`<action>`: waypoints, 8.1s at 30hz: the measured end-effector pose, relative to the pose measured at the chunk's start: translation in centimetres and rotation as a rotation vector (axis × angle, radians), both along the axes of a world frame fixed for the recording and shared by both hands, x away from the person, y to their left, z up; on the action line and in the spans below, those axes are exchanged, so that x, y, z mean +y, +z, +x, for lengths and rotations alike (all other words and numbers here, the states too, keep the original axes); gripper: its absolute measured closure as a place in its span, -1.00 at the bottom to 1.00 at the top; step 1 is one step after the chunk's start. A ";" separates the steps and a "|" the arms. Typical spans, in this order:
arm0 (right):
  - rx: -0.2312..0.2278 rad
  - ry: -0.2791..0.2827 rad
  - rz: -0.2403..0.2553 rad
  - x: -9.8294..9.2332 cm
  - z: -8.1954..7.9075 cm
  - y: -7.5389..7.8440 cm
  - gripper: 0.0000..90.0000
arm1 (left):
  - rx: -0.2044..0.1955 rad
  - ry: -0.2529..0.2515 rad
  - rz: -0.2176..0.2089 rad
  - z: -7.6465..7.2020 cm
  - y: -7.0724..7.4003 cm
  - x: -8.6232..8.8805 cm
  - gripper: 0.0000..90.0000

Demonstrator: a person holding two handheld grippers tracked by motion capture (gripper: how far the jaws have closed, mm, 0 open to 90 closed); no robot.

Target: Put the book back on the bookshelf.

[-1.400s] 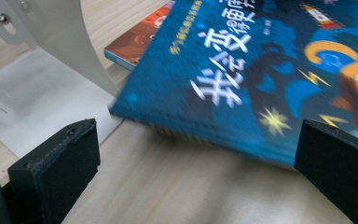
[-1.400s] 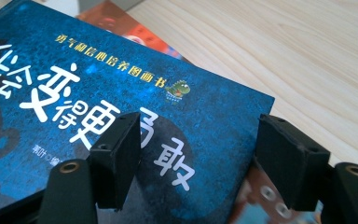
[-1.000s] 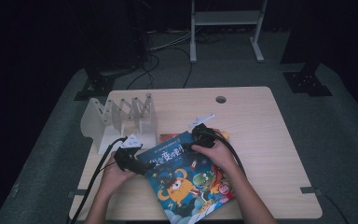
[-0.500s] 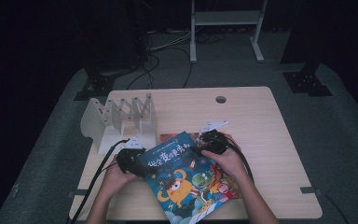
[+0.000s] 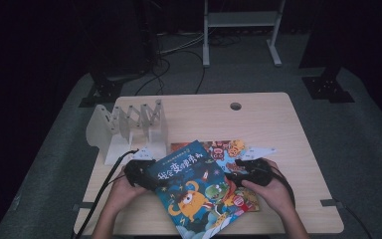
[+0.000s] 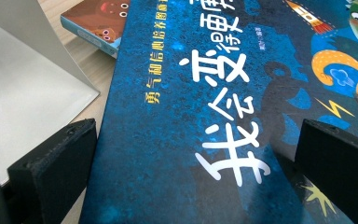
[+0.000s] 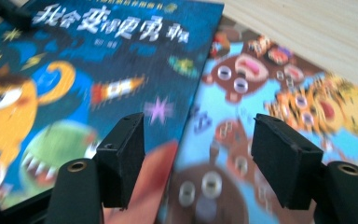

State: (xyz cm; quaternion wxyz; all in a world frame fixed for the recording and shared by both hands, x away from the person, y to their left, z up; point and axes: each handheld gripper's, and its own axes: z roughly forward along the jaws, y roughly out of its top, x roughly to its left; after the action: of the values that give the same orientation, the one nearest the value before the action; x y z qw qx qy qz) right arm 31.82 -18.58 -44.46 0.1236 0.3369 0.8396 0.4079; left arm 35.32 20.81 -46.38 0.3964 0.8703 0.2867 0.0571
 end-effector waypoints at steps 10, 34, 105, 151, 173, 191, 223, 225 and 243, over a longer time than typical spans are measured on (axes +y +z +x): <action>-0.009 -0.007 -0.007 -3.1 -4.0 -0.7 -0.32 | 0.002 0.001 0.000 0.0 0.0 0.0 -1.00; 0.004 -0.011 -0.022 -5.4 -8.2 -2.3 -0.37 | 0.003 0.009 -0.007 -0.1 -0.1 0.0 -1.00; 0.023 -0.185 0.002 -5.8 -0.6 -2.1 -0.23 | 0.058 -0.092 -0.011 -2.9 0.0 -1.0 -1.00; -0.017 0.040 -0.025 -3.0 -1.5 -1.7 0.10 | 0.079 0.116 -0.043 -4.6 0.0 4.9 -1.00; -0.035 0.088 -0.043 -2.1 -2.4 -2.3 0.18 | 0.177 0.062 -0.093 -4.5 -1.0 3.0 -1.00; -0.033 0.096 -0.046 -1.9 -2.5 -2.3 0.28 | 0.206 0.041 -0.065 -4.6 0.1 2.5 -1.00; -0.012 0.232 -0.049 0.2 -3.6 -2.1 0.18 | 0.033 -0.037 -0.108 -2.3 11.6 1.3 -0.79; -0.016 0.233 -0.050 0.3 -3.6 -2.1 0.19 | 0.043 -0.037 -0.101 -2.1 11.9 1.4 -0.70; -0.005 0.252 -0.047 1.1 -4.4 -2.0 0.21 | 0.059 -0.071 -0.061 0.7 15.6 0.2 0.07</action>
State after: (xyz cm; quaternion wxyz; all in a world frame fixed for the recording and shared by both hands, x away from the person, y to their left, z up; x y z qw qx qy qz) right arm 27.40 -17.48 -46.48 0.0813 0.2247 0.8842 0.4014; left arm 36.03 21.00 -30.79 0.4159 0.8687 0.2688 0.0084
